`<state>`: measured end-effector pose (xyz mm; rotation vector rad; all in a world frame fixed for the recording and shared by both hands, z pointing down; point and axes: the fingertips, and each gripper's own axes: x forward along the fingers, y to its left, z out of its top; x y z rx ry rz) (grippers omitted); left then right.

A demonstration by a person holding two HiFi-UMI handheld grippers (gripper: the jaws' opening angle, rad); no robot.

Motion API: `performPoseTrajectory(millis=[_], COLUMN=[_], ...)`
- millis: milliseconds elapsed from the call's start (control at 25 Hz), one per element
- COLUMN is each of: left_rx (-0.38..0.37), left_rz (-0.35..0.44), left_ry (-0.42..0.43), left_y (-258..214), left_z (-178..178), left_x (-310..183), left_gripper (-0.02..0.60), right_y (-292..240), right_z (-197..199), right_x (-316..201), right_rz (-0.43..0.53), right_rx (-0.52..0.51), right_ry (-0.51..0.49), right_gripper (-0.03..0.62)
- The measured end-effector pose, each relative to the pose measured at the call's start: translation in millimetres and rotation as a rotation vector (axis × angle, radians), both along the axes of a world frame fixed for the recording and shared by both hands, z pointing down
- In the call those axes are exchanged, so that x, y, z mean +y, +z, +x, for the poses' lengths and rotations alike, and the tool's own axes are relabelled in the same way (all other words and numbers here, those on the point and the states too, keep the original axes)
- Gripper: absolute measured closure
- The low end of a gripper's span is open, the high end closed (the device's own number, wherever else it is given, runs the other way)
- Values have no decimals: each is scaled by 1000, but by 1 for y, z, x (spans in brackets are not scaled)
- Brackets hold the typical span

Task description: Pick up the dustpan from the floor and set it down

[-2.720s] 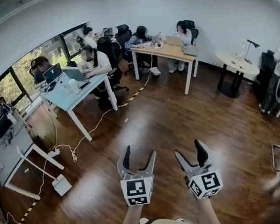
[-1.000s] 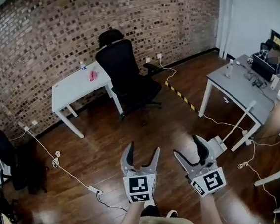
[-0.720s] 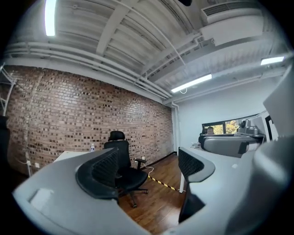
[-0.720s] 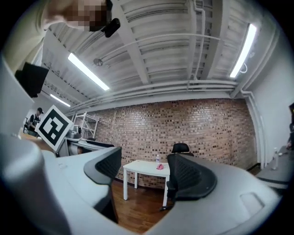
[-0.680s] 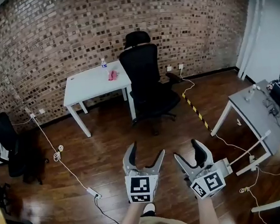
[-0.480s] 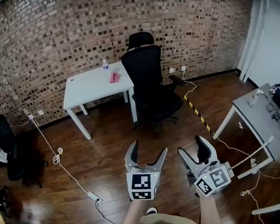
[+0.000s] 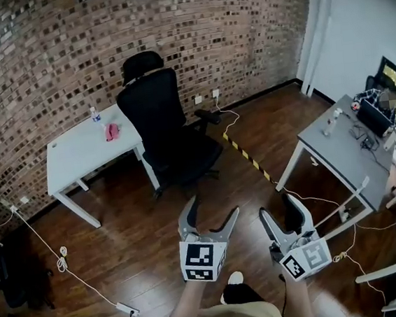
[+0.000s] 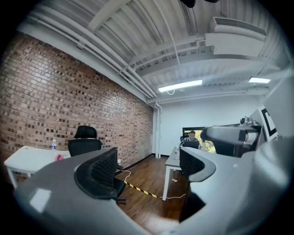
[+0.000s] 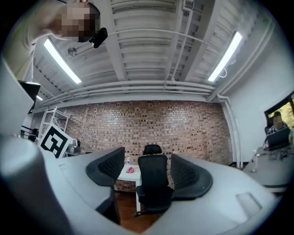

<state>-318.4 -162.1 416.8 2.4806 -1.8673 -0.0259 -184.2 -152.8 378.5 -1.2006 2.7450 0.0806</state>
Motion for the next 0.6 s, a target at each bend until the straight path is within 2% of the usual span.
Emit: performPoseTrajectory(millis=[160, 320, 600], left_rx=[-27, -49, -80], left_rz=[3, 36, -31], left_ry=[118, 198, 394], left_y=[-1, -10, 11], left_z=[57, 119, 205], left_x=[-68, -128, -206], left_gripper=[153, 158, 161], right_y=[-13, -15, 13], right_z=[45, 106, 185], right_x=[-56, -108, -173], right_rz=[77, 84, -29], right_rx=[18, -14, -41], right_ry=[119, 240, 410], right_gripper=[281, 276, 276])
